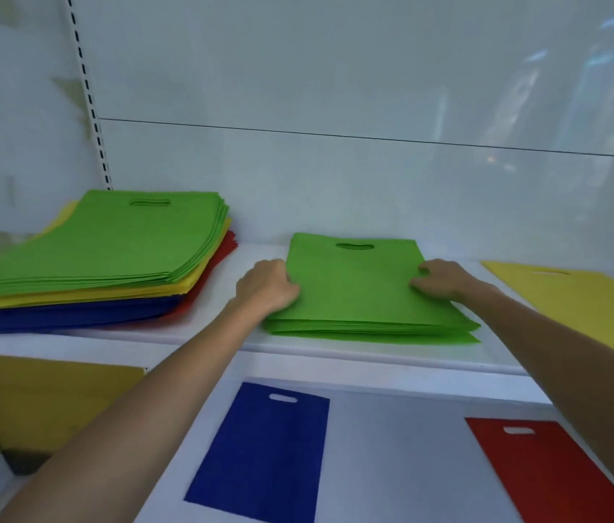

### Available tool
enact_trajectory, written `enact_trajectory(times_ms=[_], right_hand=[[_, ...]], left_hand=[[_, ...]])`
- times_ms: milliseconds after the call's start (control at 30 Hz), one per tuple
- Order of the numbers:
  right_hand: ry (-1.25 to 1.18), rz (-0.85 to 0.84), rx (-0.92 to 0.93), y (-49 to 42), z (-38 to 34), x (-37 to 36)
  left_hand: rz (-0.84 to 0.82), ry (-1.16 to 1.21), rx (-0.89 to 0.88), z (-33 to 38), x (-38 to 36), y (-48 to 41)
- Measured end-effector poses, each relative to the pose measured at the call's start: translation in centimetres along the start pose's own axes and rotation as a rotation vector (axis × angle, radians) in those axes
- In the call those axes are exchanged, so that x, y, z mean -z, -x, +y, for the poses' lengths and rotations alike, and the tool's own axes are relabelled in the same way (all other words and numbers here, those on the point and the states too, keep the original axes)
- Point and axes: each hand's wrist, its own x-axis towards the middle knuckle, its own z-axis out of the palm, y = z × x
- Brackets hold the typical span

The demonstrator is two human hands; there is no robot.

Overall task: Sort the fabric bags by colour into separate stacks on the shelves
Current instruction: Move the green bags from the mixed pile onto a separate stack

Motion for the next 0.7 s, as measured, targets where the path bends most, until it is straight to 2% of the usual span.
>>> enact_trajectory(times_ms=[200, 433, 700], right_hand=[[0.009, -0.052, 0.007, -1.4, 0.6, -1.1], [-0.089, 0.186, 0.118, -1.6, -3.7, 2.0], [-0.227, 0.236, 0.214, -2.2, -14.8, 3.1]], left_hand=[[-0.002, -0.010, 0.002, -0.2, -0.6, 0.0], [0.194, -0.029, -0.139, 0.8, 6.1, -1.6], [0.221, -0.024, -0.019, -8.2, 14.3, -2.7]])
